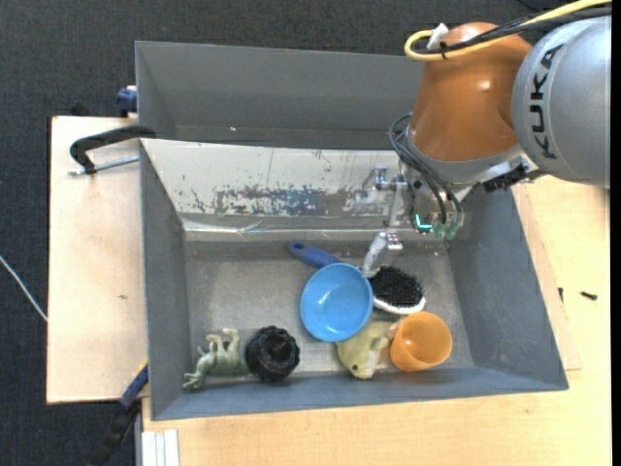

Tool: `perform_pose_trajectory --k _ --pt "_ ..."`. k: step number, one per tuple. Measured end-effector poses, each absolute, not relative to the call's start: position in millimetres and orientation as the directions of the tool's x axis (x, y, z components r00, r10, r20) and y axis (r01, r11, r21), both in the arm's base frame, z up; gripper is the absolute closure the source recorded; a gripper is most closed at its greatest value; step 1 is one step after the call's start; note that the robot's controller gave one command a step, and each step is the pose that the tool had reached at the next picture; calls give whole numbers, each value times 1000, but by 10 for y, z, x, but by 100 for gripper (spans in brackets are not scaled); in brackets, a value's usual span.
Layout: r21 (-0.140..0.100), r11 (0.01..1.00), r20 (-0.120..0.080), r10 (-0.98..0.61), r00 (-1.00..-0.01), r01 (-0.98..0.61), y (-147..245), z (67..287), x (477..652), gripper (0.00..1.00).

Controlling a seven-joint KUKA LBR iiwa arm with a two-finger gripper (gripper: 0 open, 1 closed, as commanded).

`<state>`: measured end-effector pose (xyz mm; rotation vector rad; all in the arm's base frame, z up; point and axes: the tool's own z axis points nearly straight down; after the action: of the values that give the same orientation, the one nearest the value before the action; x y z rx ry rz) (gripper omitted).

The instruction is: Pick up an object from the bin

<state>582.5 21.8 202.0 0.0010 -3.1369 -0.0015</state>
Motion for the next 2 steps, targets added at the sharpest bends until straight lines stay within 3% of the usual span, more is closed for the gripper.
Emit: perform_pose_trajectory --k 1,2 --pt "1 993 -10 -119 -993 -119 650 834 5814 0" --pt "1 993 -12 -119 -993 -119 649 862 5833 100"
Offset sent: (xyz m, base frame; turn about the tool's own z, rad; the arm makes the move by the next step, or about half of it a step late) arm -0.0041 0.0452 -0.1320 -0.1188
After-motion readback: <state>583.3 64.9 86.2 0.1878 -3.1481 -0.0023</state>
